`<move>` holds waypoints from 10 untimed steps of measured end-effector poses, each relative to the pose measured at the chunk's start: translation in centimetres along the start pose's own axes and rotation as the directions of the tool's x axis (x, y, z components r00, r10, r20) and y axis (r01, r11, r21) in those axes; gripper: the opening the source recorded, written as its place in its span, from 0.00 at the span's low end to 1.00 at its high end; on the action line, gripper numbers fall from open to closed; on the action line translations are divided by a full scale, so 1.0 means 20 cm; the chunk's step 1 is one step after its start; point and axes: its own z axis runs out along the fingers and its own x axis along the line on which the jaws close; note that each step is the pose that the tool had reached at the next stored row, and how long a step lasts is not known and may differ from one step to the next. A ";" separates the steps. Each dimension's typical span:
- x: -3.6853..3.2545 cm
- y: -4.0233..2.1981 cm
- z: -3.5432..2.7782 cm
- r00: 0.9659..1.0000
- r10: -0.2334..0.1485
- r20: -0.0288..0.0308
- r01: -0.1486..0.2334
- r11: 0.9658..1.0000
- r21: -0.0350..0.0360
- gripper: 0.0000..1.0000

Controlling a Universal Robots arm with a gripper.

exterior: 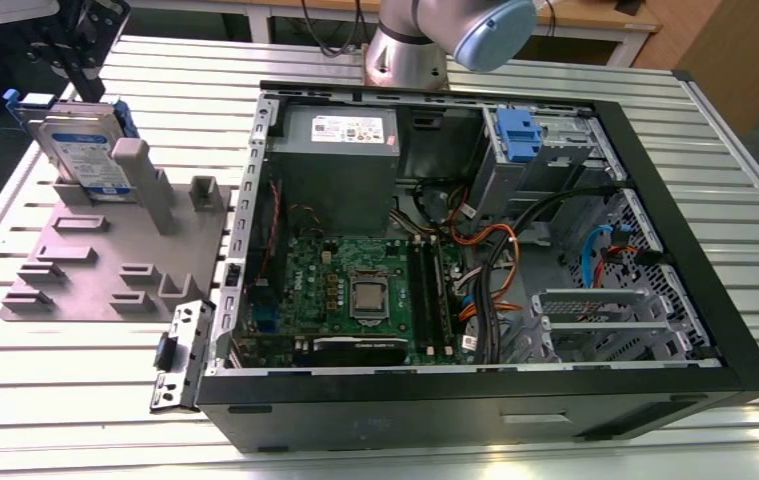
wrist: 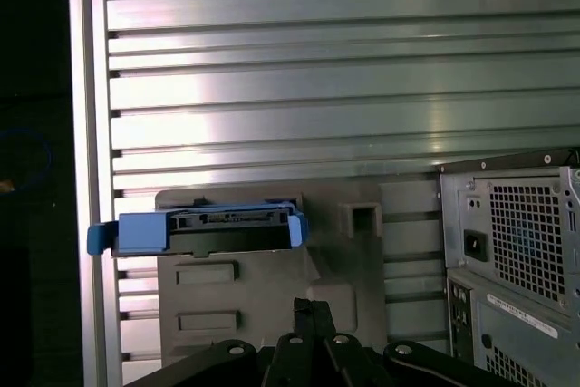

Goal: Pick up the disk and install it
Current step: 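Reach for the disk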

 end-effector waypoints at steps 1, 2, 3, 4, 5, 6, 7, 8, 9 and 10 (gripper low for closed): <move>0.000 0.000 0.000 1.000 0.000 0.000 0.000 1.000 0.000 0.11; 0.000 0.000 0.000 1.000 0.000 0.000 0.000 1.000 0.000 0.11; 0.000 0.000 0.000 1.000 0.000 0.000 0.000 1.000 0.000 0.11; 0.000 0.000 0.000 1.000 0.000 0.000 0.000 1.000 0.000 0.11; 0.000 0.000 0.000 1.000 0.000 0.000 0.000 1.000 0.000 0.11; 0.002 0.000 0.001 1.000 0.000 0.000 0.000 1.000 0.000 0.11; 0.006 0.000 0.001 1.000 0.000 0.000 0.000 1.000 0.000 0.11; 0.012 0.000 0.001 1.000 0.000 0.000 0.000 1.000 0.000 0.11; 0.018 0.000 0.001 1.000 0.000 0.000 0.000 1.000 0.000 0.11; 0.025 0.000 0.002 1.000 0.000 0.000 0.000 1.000 0.000 0.11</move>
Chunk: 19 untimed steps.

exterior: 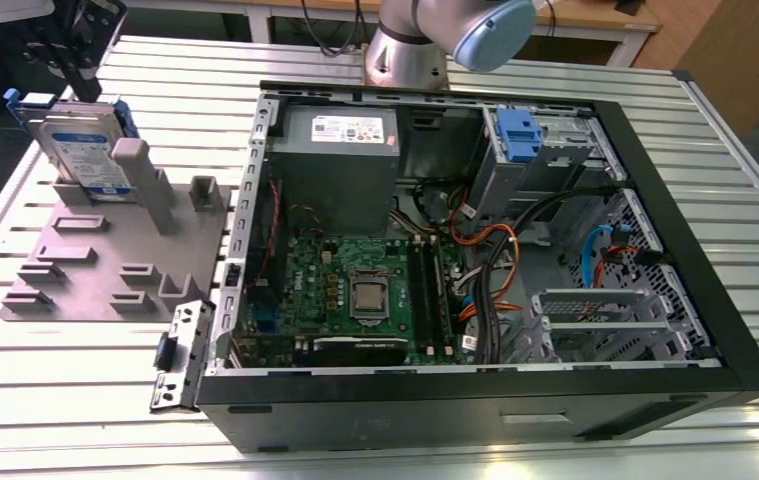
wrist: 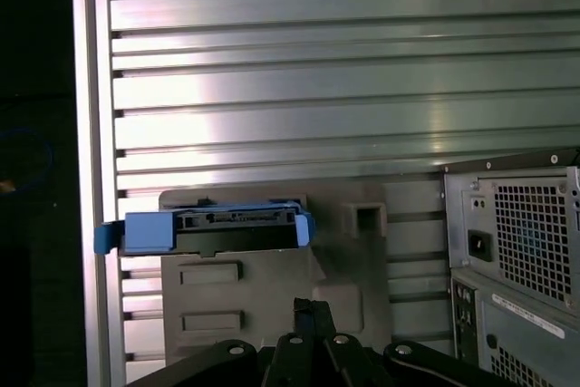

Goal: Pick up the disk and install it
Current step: 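Reach for the disk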

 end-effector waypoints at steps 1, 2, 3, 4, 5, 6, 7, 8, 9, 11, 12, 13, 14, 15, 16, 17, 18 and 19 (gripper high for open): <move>0.007 0.000 0.001 1.000 0.000 0.000 0.000 1.000 0.000 0.11; 0.013 0.000 0.001 1.000 0.000 0.000 0.000 1.000 0.000 0.11; 0.018 0.000 0.003 1.000 0.000 0.000 0.000 1.000 0.000 0.11; 0.023 0.001 0.004 1.000 0.000 0.000 0.000 1.000 0.000 0.11; 0.027 0.001 0.005 1.000 0.000 0.000 0.000 1.000 0.000 0.11; 0.031 0.001 0.006 1.000 0.000 -0.001 0.000 1.000 0.000 0.11; 0.035 0.001 0.006 1.000 0.000 -0.001 0.000 1.000 0.000 0.11; 0.040 0.001 0.007 1.000 0.000 -0.001 0.000 1.000 0.000 0.11; 0.044 0.000 0.008 1.000 0.000 -0.001 0.000 1.000 0.000 0.11; 0.052 0.000 0.009 1.000 0.000 -0.001 0.000 1.000 0.000 0.11; 0.057 0.001 0.010 1.000 0.000 -0.001 0.000 1.000 0.000 0.11; 0.061 0.001 0.011 1.000 0.000 -0.001 0.000 1.000 0.000 0.11; 0.065 0.001 0.012 1.000 0.000 -0.001 0.000 1.000 0.000 0.11; 0.068 0.001 0.012 1.000 0.000 -0.001 0.000 1.000 0.000 0.11; 0.071 0.001 0.013 1.000 0.000 -0.002 0.000 1.000 0.000 0.11; 0.074 0.000 0.014 1.000 0.000 -0.002 0.000 1.000 0.000 0.11; 0.076 0.000 0.015 1.000 0.000 -0.002 0.000 1.000 0.000 0.11; 0.077 0.000 0.016 1.000 0.000 -0.002 0.000 1.000 0.000 0.11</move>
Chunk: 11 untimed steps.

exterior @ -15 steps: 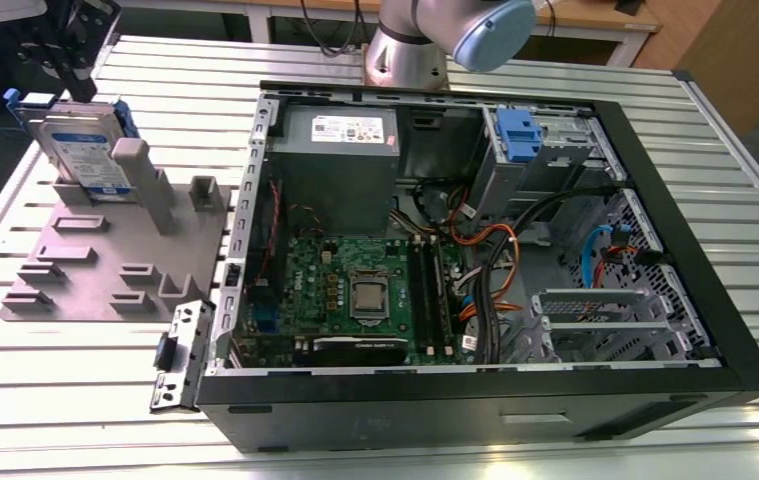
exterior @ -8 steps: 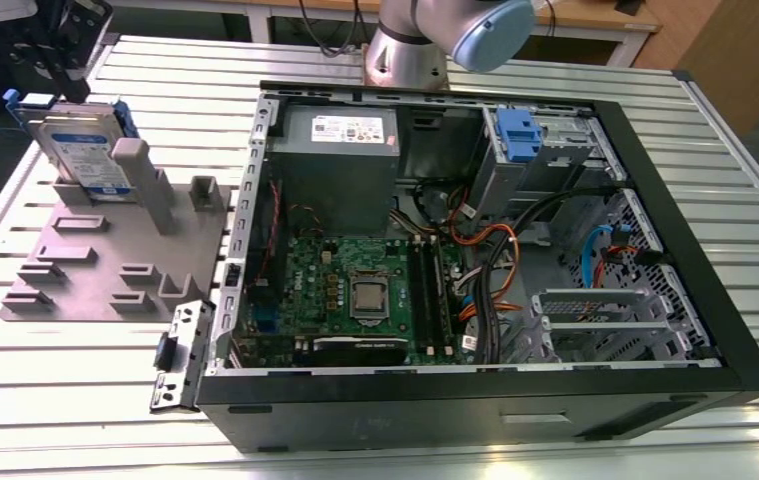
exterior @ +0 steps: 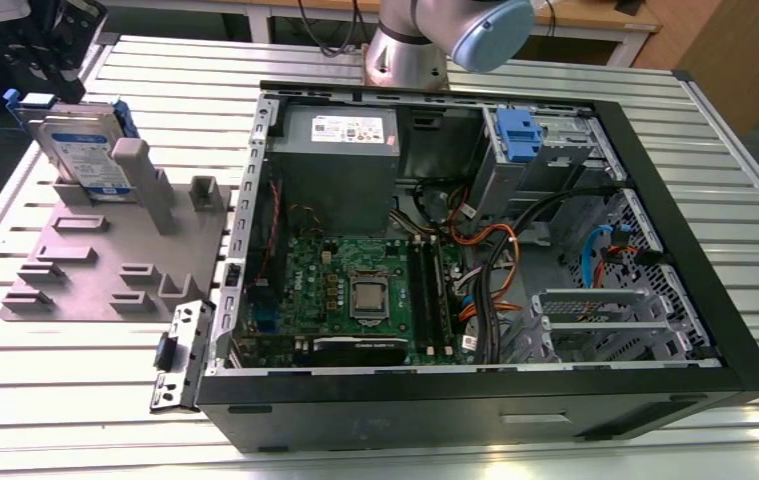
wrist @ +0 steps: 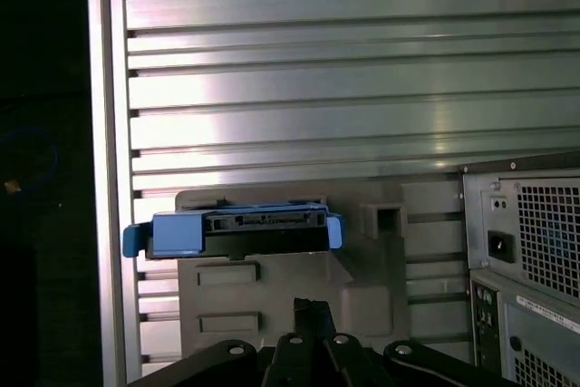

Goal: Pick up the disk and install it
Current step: 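Reach for the disk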

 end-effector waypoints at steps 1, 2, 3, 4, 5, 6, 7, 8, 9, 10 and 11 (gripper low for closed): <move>0.001 0.000 0.001 1.000 0.000 0.000 0.000 1.000 0.000 0.11; 0.002 0.000 0.000 1.000 0.000 -0.001 0.000 1.000 0.000 0.11; 0.002 0.000 0.000 1.000 0.000 -0.001 0.000 1.000 0.000 0.11; 0.002 0.000 0.001 1.000 0.000 -0.001 0.000 1.000 0.000 0.11; 0.002 0.000 0.001 1.000 0.000 -0.001 0.000 1.000 0.000 0.11; 0.002 0.000 0.001 1.000 0.000 -0.001 0.000 1.000 0.000 0.11; 0.009 0.004 0.002 1.000 0.000 0.000 0.000 1.000 0.000 0.11; 0.018 0.010 0.003 1.000 0.000 0.000 0.000 1.000 0.000 0.11; 0.029 0.019 0.005 1.000 0.000 -0.001 0.000 1.000 0.000 0.11; 0.048 0.030 0.008 1.000 0.000 -0.001 0.000 1.000 0.000 0.11; 0.065 0.040 0.010 1.000 0.000 -0.001 0.000 1.000 0.000 0.11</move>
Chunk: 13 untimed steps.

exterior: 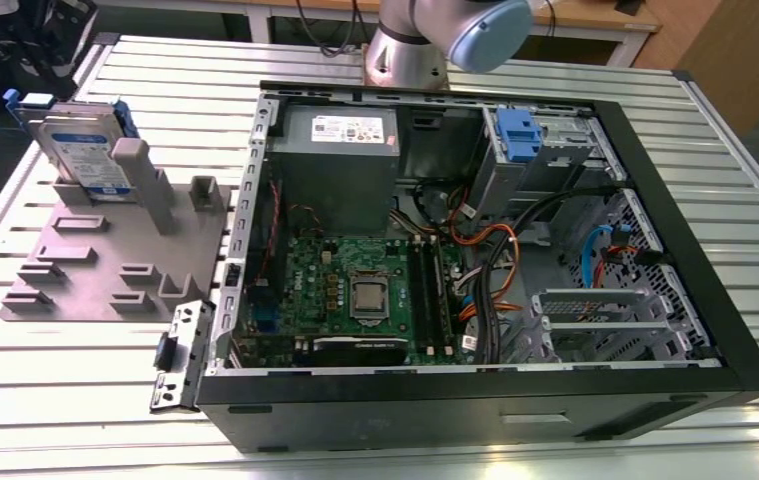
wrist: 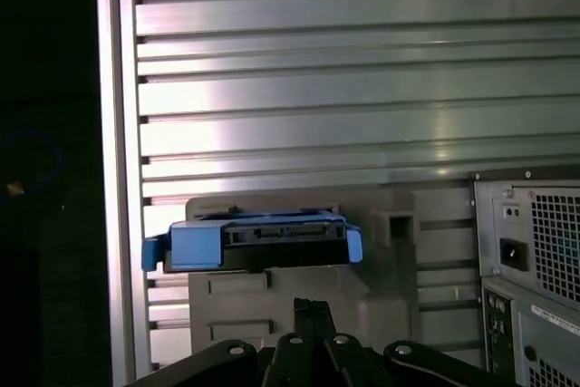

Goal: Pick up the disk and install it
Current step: 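Reach for the disk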

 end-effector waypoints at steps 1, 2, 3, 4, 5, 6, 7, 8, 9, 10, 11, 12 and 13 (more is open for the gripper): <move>0.017 0.010 0.003 1.000 0.000 0.000 0.000 1.000 0.000 0.11; 0.033 0.015 0.007 1.000 0.000 0.000 0.000 1.000 0.000 0.11; 0.047 0.018 0.010 1.000 0.000 0.000 0.000 1.000 0.000 0.11; 0.058 0.020 0.012 1.000 0.000 0.000 0.000 1.000 0.000 0.11; 0.066 0.021 0.015 1.000 0.000 -0.001 0.000 1.000 0.000 0.11; 0.070 0.021 0.016 1.000 0.000 -0.001 0.000 1.000 0.000 0.11; 0.070 0.021 0.017 1.000 0.000 -0.001 0.000 1.000 0.000 0.11; 0.070 0.021 0.017 1.000 0.000 -0.001 0.000 1.000 0.000 0.11; 0.071 0.021 0.018 1.000 0.000 -0.001 0.000 1.000 0.000 0.11; 0.071 0.021 0.020 1.000 0.000 -0.001 0.000 1.000 0.000 0.11; 0.071 0.021 0.020 1.000 0.000 -0.001 0.000 1.000 0.000 0.11; 0.071 0.021 0.020 1.000 0.000 -0.001 0.000 1.000 0.000 0.11; 0.071 0.021 0.020 1.000 0.000 -0.001 0.000 1.000 0.000 0.11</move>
